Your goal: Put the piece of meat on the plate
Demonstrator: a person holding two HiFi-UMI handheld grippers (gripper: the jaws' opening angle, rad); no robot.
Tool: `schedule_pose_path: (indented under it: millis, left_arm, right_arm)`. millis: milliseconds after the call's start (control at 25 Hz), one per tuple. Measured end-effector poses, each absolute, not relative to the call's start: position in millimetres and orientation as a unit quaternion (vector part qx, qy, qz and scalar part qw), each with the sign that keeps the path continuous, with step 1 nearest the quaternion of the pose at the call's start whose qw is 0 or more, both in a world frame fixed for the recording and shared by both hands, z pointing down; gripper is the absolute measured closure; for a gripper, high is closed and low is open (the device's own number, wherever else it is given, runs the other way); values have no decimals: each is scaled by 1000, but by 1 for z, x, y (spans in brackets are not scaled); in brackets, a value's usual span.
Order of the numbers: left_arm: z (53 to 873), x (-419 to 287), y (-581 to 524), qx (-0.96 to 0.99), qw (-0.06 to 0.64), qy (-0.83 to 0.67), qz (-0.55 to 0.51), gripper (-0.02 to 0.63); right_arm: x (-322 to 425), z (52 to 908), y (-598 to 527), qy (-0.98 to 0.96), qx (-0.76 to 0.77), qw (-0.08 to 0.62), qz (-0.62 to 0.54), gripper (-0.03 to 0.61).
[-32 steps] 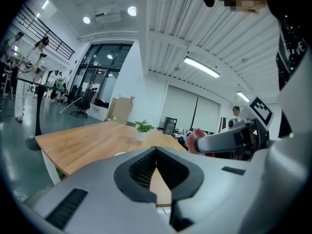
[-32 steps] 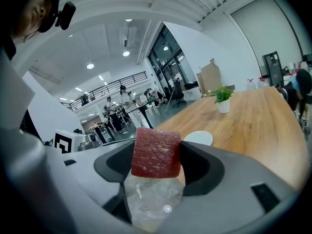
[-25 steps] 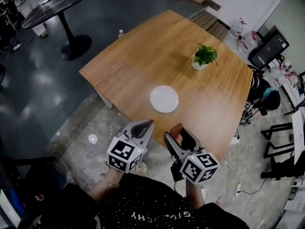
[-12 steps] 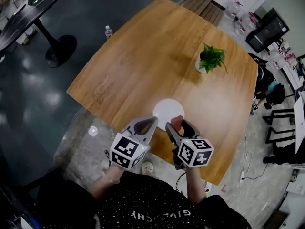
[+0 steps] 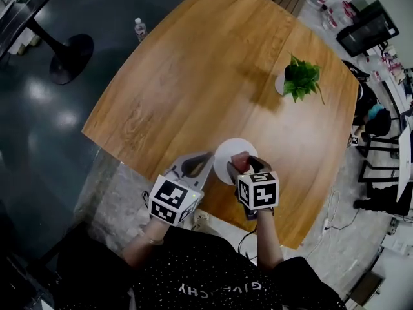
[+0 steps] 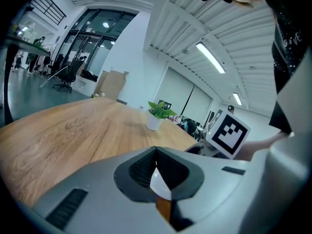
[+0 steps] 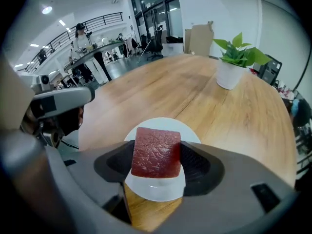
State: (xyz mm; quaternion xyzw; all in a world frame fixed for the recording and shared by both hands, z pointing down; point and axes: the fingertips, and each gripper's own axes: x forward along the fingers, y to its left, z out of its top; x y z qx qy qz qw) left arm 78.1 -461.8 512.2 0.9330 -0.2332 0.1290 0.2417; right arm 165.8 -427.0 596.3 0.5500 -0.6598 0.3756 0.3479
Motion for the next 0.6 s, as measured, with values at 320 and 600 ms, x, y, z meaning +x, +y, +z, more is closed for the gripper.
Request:
schedule_pose_path:
  millis: [320,600]
  left_arm:
    - [528,76,-475,928,265,-230,126,604]
    - [532,78,-484,926,272,-231,122,604]
  right_arm:
    - [160,612,-432,-639,505,425,394,284]
    - [157,630,-427,-621,471,478,405,284]
